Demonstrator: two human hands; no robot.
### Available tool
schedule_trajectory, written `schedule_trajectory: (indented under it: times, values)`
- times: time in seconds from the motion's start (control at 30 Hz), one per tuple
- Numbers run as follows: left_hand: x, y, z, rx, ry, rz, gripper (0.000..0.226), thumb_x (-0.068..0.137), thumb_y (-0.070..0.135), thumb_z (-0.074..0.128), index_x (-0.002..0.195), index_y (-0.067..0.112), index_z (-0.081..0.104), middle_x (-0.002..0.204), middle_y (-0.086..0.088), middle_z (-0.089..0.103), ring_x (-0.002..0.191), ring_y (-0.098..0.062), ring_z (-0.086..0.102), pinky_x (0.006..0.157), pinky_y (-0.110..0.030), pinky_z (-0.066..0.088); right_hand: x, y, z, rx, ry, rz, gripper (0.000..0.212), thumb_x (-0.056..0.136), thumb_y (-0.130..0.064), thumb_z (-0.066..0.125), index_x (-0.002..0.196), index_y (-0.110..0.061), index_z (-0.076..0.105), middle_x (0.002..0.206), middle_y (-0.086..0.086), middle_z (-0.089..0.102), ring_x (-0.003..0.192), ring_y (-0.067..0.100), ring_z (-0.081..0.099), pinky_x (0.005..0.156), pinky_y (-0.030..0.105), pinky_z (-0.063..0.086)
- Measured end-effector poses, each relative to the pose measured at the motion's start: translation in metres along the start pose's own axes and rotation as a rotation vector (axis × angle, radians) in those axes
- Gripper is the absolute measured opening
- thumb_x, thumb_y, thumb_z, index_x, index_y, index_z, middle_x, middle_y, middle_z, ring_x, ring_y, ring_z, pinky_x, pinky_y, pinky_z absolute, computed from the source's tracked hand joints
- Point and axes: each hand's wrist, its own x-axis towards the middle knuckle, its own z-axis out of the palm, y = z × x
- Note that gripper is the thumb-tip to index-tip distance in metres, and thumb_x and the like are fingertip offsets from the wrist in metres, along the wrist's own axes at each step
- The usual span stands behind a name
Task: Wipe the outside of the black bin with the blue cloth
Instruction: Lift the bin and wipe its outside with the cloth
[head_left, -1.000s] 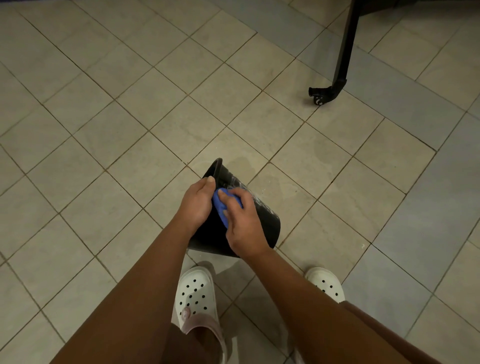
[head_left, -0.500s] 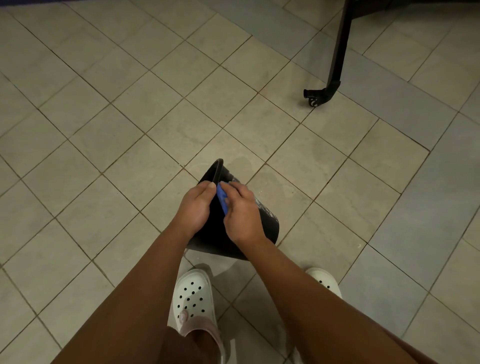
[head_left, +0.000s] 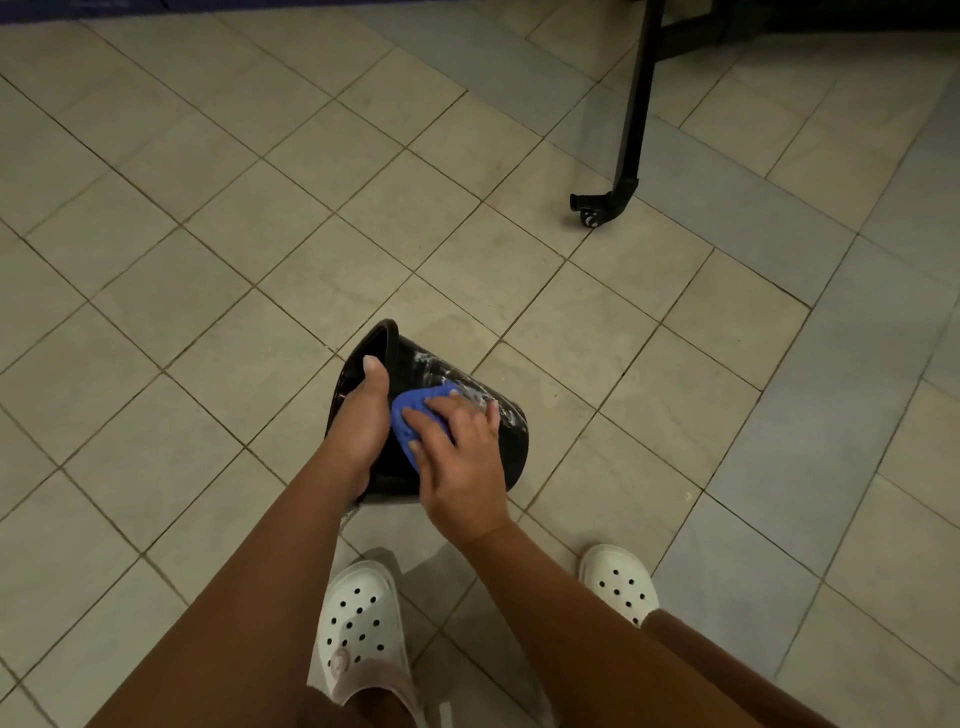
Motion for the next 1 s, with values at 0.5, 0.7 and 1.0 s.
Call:
schedule_trajectory:
  times: [0.5,0.7,1.0]
  values:
    - [-0.002,-0.004,0.004,0.012,0.123,0.131,0.053,0.103,0.045,0.031,0.106,0.003,0.064,0.101,-0.021,0.069,0.095,-0.035,0.067,0.089,-0.049,0.053,-0.01,-0.007,0.016,0.148,-0.058,0.087,0.038,0.097,-0.02,0.04,0.134,-0.015,0.047,0.141,0.011,0.037,0.133,0.027,0.031,0.11,0.041,0.032]
    - [0.003,-0.007,-0.003,-0.001,0.178,0.1,0.051,0.103,0.045,0.03,0.105,0.009,0.065,0.099,-0.015,0.07,0.092,-0.029,0.067,0.084,-0.043,0.054,-0.028,-0.002,0.02,0.016,-0.08,0.047,0.055,0.083,-0.005,0.063,0.132,-0.019,0.045,0.136,0.006,0.032,0.128,0.026,0.033,0.105,0.034,0.036]
    - [0.001,-0.006,-0.003,0.013,0.24,0.067,0.053,0.101,0.05,0.028,0.113,0.012,0.064,0.104,-0.015,0.068,0.099,-0.034,0.065,0.092,-0.052,0.051,-0.022,0.012,0.015,0.098,-0.061,0.22,0.04,0.089,-0.009,0.047,0.128,-0.018,0.05,0.133,0.008,0.038,0.122,0.023,0.035,0.105,0.032,0.036]
